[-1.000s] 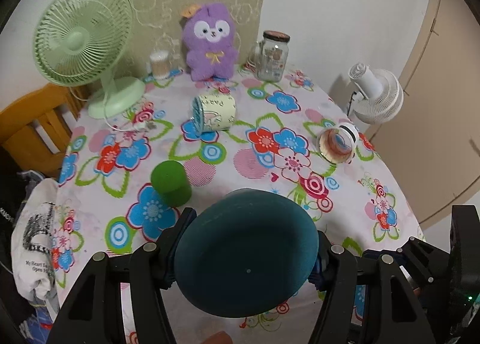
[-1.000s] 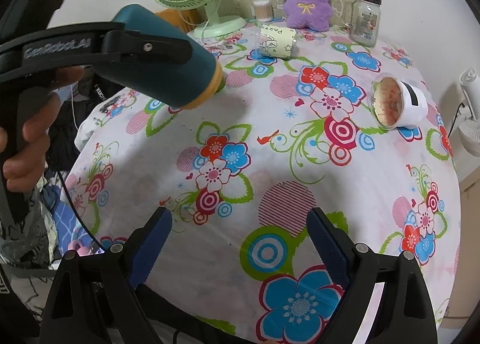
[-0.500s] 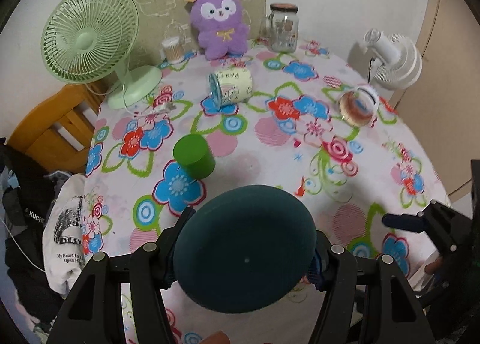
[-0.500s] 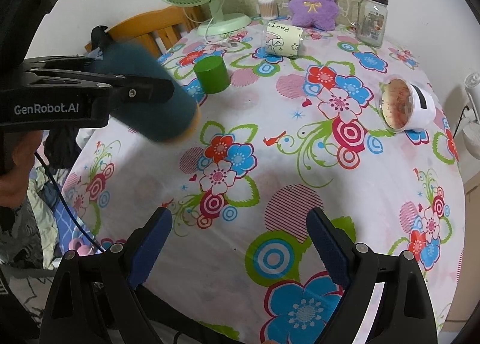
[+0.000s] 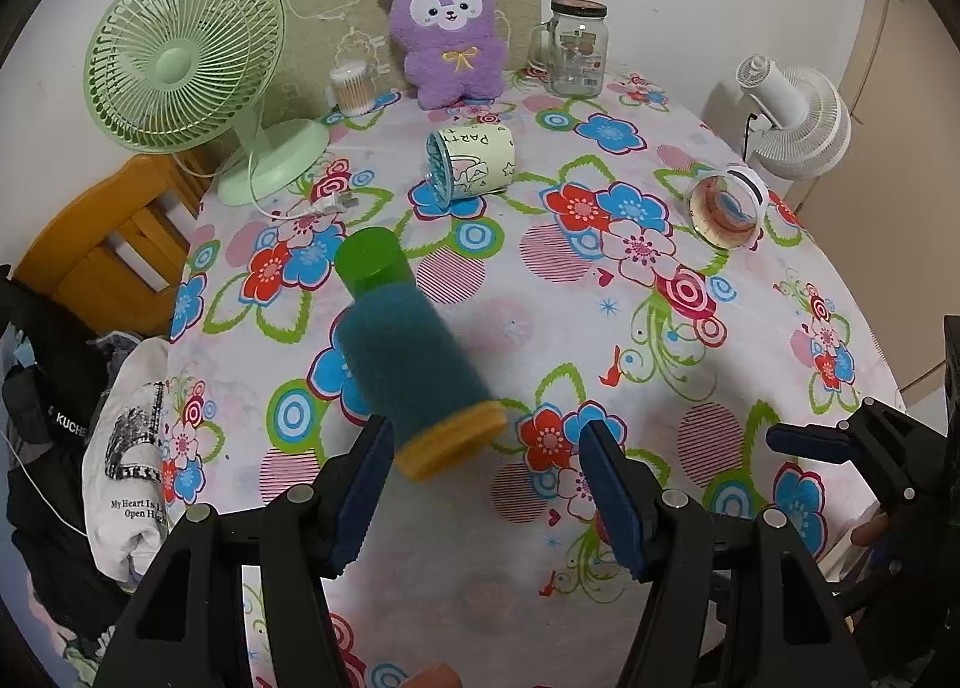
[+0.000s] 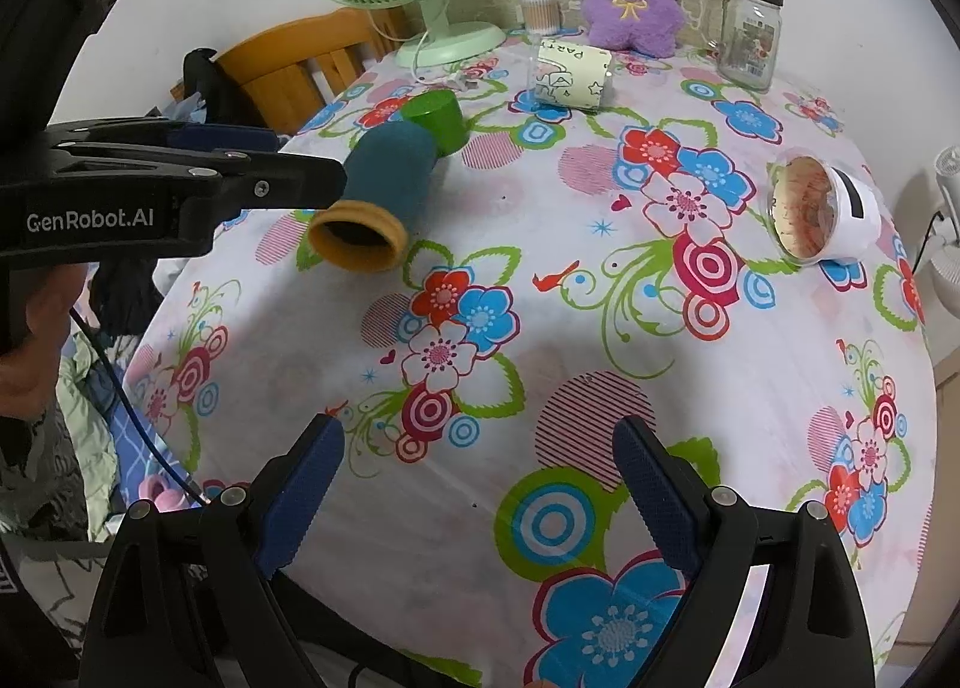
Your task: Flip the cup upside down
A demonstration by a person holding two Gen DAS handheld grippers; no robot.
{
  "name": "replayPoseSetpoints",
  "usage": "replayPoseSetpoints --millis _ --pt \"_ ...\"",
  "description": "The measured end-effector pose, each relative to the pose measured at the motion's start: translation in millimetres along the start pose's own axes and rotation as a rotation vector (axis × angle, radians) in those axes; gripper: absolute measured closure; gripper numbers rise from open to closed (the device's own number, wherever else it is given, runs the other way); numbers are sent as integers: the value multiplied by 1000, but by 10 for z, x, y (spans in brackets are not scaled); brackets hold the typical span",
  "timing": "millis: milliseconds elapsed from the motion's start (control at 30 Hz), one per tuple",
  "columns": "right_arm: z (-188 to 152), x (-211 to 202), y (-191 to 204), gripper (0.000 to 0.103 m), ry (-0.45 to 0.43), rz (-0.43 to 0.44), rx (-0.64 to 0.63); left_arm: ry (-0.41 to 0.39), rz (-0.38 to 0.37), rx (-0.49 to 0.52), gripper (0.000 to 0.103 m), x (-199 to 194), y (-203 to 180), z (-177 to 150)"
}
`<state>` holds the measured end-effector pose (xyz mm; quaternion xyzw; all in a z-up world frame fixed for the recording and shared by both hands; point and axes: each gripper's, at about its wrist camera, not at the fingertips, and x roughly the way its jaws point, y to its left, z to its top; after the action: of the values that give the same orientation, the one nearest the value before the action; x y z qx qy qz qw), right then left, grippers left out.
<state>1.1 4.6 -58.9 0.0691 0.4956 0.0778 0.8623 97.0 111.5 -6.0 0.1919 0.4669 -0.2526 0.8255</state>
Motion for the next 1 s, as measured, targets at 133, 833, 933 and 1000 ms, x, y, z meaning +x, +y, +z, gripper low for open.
replayPoseSetpoints --millis 133,833,933,1000 --pt "-5 10 -5 10 1 3 1 -3 -7 -17 37 9 40 9" --pt "-87 171 -120 10 42 13 33 164 -122 -428 6 1171 965 231" --pt "-76 203 -126 10 44 13 38 176 -141 -429 6 1240 957 257" --pt "-70 209 -124 10 44 15 39 180 -144 -422 7 1275 929 272"
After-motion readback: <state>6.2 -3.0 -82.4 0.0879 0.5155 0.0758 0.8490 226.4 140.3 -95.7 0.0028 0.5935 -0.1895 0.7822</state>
